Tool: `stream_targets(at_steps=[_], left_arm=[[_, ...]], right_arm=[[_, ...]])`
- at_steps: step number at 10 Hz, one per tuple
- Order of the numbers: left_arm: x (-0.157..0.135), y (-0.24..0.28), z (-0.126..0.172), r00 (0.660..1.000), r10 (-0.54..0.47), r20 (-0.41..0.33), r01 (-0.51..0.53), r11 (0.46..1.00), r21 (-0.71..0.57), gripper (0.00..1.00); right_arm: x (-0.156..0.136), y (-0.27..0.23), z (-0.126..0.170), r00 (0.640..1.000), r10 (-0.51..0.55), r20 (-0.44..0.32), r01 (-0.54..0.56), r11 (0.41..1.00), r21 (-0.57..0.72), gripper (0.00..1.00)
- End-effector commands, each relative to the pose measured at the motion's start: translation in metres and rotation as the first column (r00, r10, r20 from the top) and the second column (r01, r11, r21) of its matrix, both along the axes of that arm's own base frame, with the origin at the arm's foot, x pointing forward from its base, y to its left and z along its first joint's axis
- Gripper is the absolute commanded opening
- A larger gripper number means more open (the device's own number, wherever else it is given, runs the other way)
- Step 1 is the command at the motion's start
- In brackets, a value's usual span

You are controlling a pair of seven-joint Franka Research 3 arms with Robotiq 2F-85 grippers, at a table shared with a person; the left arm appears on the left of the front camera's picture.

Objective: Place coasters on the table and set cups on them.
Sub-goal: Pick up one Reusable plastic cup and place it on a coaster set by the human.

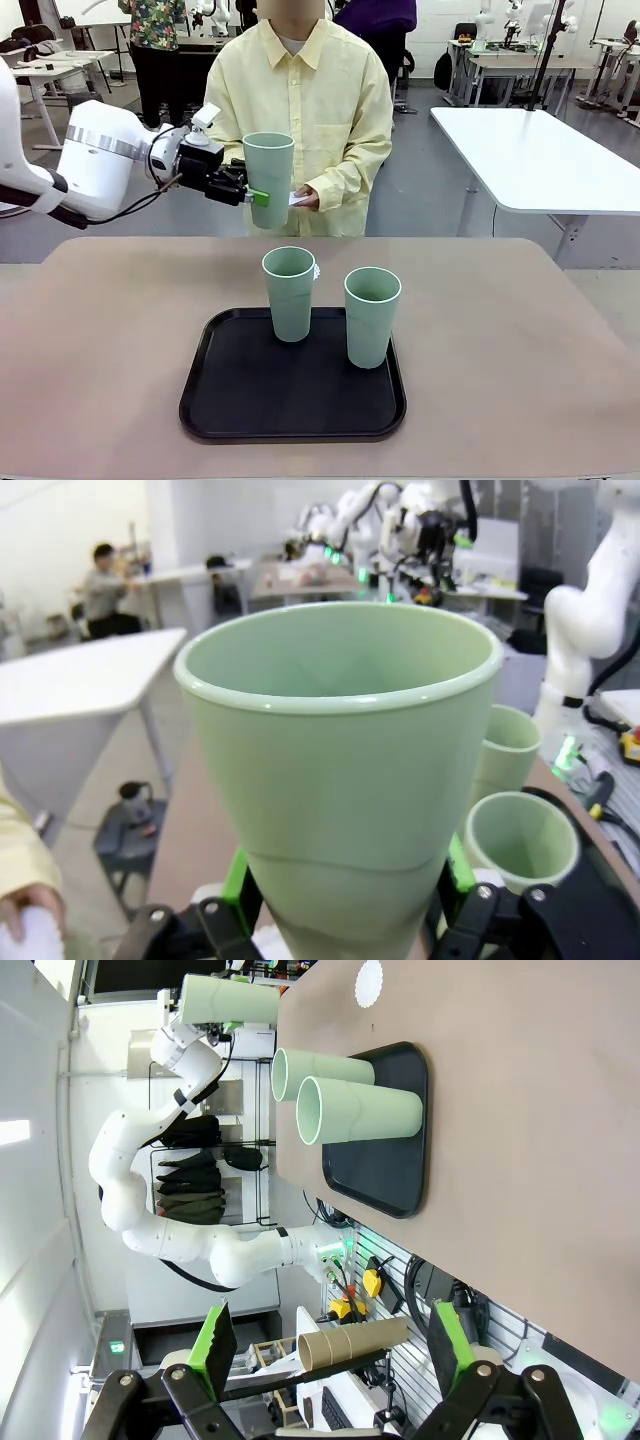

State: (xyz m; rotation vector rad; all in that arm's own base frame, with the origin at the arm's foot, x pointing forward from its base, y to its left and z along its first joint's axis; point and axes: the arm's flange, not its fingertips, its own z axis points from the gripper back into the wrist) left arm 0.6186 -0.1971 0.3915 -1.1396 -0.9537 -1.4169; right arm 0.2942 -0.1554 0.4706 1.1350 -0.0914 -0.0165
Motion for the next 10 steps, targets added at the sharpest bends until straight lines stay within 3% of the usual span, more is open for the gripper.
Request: stream_targets(at_steps=[1,6,10], left_arm=[[0.033,-0.006,-0.016,1.000,-0.014,0.004,0.014,1.000,0.006,0.84],[0.065,-0.015,-0.066,0.999,0.027,0.026,-0.028,0.999,0.026,0.84],[0.062,-0.034,-0.090,0.999,-0.026,0.034,0.026,1.000,0.017,0.84]], right_arm=[[0.000,0.000,0.001,1.000,0.004,0.005,-0.004,1.000,0.007,1.00],[0.000,0.000,0.001,1.000,0.004,0.005,-0.004,1.000,0.007,1.00],[0.000,0.000,0.001,1.000,0.004,0.005,-0.004,1.000,0.007,1.00]])
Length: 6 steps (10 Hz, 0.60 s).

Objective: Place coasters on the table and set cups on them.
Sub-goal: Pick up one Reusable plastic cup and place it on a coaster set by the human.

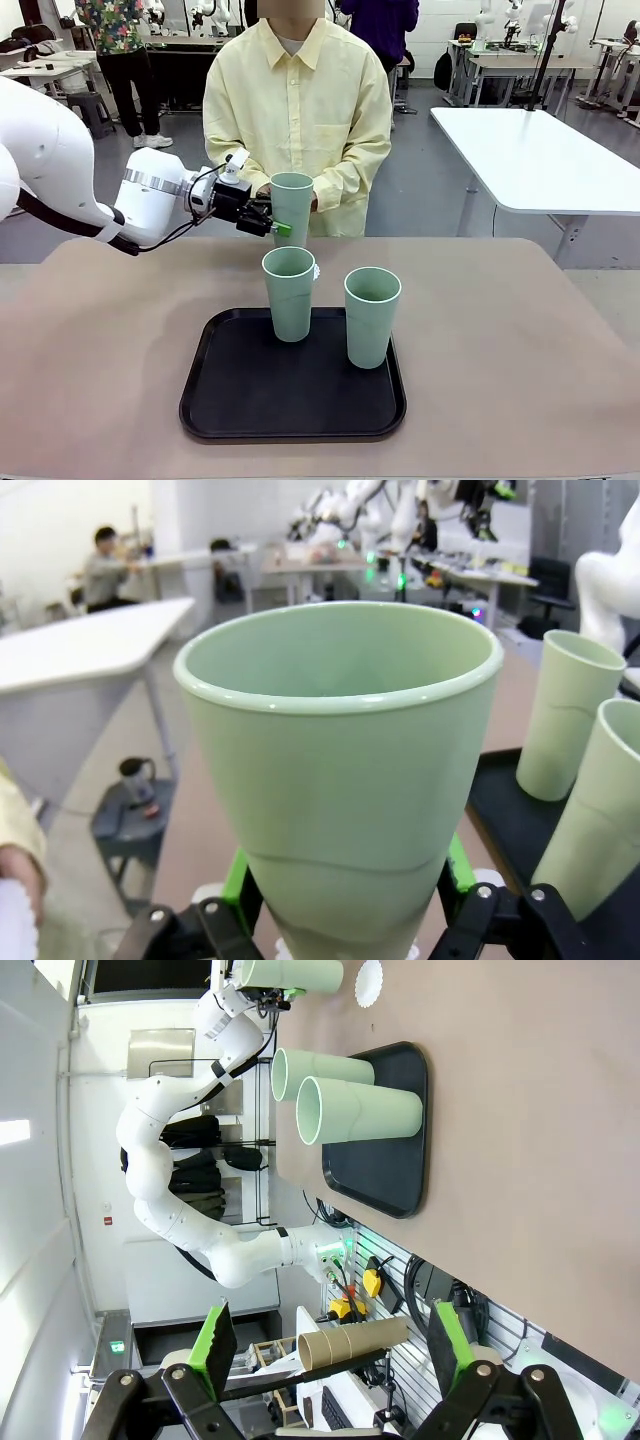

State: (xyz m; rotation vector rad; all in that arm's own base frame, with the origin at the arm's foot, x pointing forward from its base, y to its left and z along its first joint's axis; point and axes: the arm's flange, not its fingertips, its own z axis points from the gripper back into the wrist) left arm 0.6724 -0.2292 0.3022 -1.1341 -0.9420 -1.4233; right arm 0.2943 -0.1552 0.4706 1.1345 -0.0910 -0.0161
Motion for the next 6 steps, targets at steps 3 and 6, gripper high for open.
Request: stream_targets(at_steps=[3,6], left_arm=[[0.0037,0.0002,0.0006,0.999,0.045,-0.004,-0.045,0.999,0.019,0.84],[0.0011,-0.0019,-0.0069,1.000,-0.003,0.001,0.003,1.000,-0.004,0.84]], right_arm=[[-0.0002,0.0001,0.0005,1.000,0.004,0.005,-0.004,1.000,0.008,1.00],[-0.0002,0.0001,0.0005,1.000,0.004,0.005,-0.004,1.000,0.008,1.00]])
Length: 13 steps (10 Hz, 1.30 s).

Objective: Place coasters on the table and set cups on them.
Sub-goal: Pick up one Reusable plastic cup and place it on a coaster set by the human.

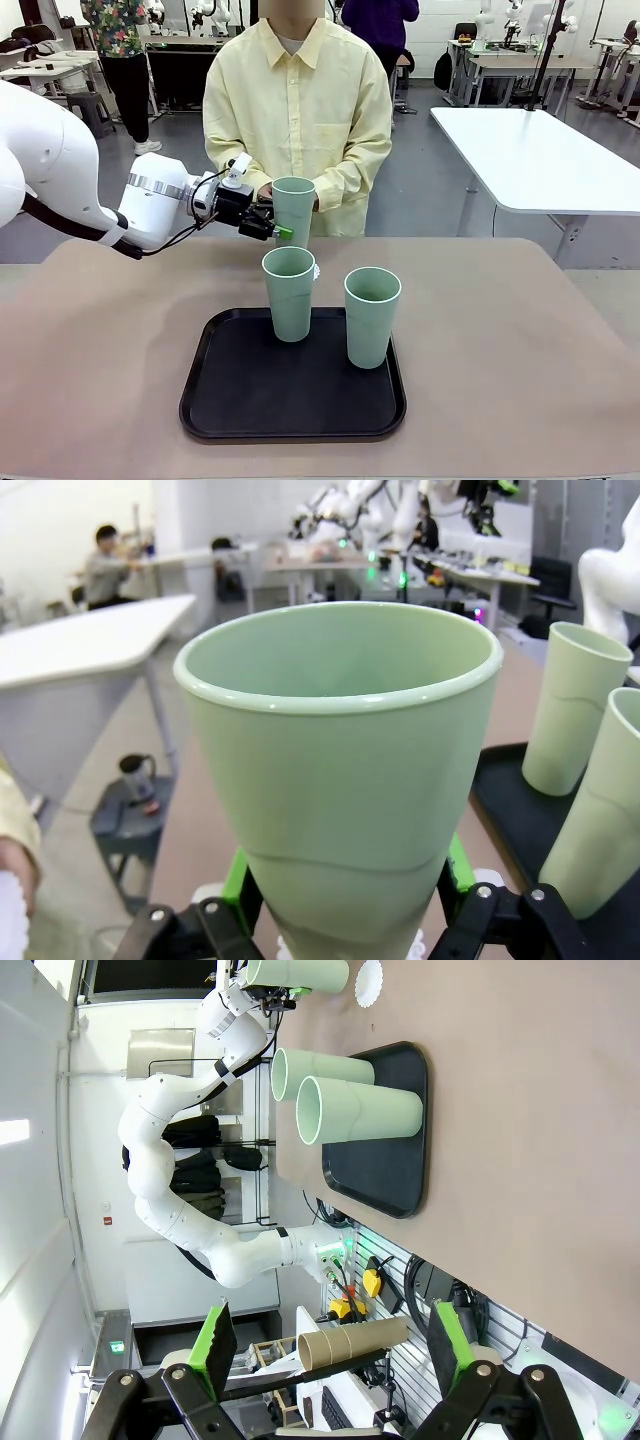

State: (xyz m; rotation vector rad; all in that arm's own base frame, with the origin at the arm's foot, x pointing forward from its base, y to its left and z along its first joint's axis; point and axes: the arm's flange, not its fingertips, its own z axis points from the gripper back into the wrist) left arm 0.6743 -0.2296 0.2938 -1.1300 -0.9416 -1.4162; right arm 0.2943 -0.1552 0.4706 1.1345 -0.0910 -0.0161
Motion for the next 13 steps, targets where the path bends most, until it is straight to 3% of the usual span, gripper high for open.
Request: stream_targets(at_steps=[1,3,6,13], left_arm=[[-0.001,-0.001,0.002,1.000,-0.010,0.004,0.010,1.000,-0.006,0.84],[0.000,0.000,0.000,1.000,-0.001,0.000,0.001,1.000,0.000,0.84],[0.014,0.005,-0.014,0.998,-0.064,-0.026,0.063,0.997,-0.041,0.84],[0.009,-0.011,-0.048,0.996,-0.088,0.008,0.088,0.996,0.017,0.84]], right_arm=[[0.000,0.000,0.001,1.000,0.004,0.005,-0.004,1.000,0.008,1.00],[0.000,0.000,0.001,1.000,0.004,0.005,-0.004,1.000,0.008,1.00],[0.000,0.000,0.001,1.000,0.004,0.005,-0.004,1.000,0.008,1.00],[0.000,0.000,0.001,1.000,0.004,0.005,-0.004,1.000,0.008,1.00]])
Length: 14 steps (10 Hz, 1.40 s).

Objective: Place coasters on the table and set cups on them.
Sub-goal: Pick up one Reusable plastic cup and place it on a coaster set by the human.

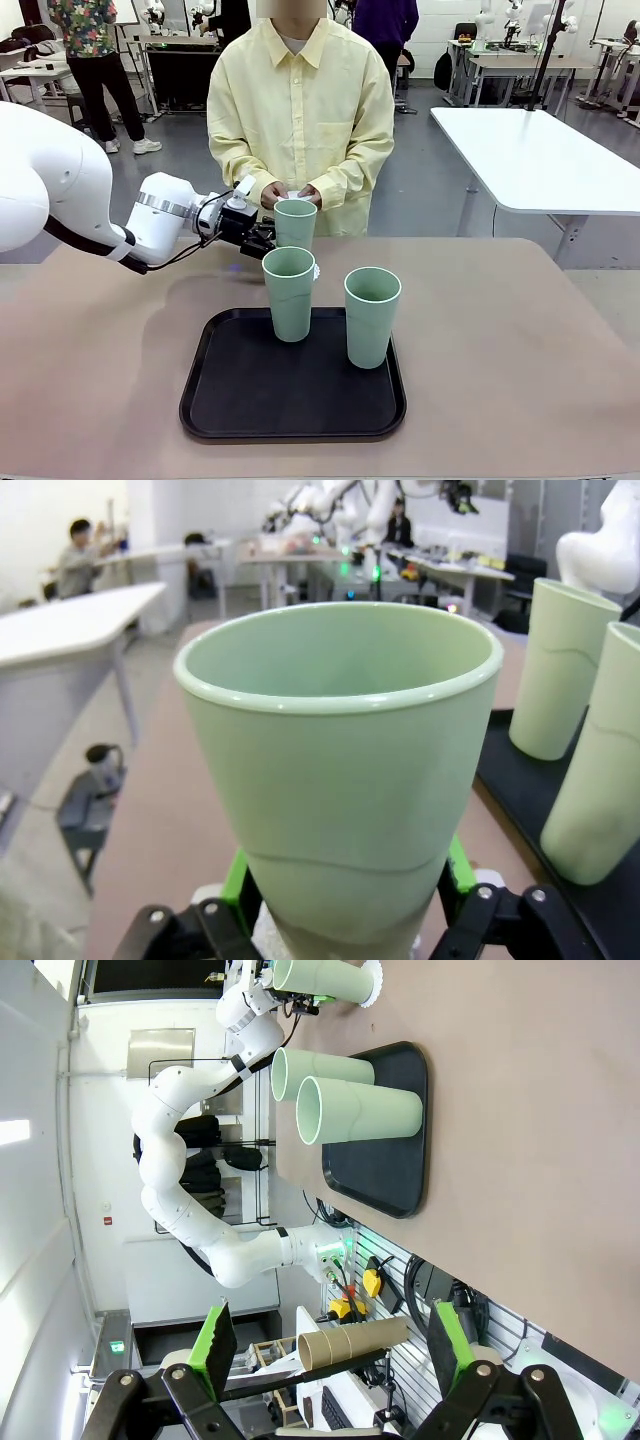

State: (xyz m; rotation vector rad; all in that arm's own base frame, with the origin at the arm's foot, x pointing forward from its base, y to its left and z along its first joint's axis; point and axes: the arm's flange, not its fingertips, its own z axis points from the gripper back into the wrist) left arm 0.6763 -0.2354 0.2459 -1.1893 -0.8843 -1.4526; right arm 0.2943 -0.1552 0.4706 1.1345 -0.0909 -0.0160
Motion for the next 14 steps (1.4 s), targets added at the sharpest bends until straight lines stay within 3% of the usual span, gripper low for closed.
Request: stream_targets(at_steps=[1,14], left_arm=[[0.0067,-0.0072,-0.0027,0.999,-0.019,0.044,0.019,1.000,0.013,0.84],[0.0067,-0.0096,-0.0026,0.993,-0.091,0.080,0.093,0.995,-0.028,0.84]], right_arm=[[-0.0002,0.0000,0.0005,1.000,0.003,0.005,-0.003,1.000,0.008,1.00],[-0.0002,0.0000,0.0005,1.000,0.003,0.005,-0.003,1.000,0.008,1.00]])
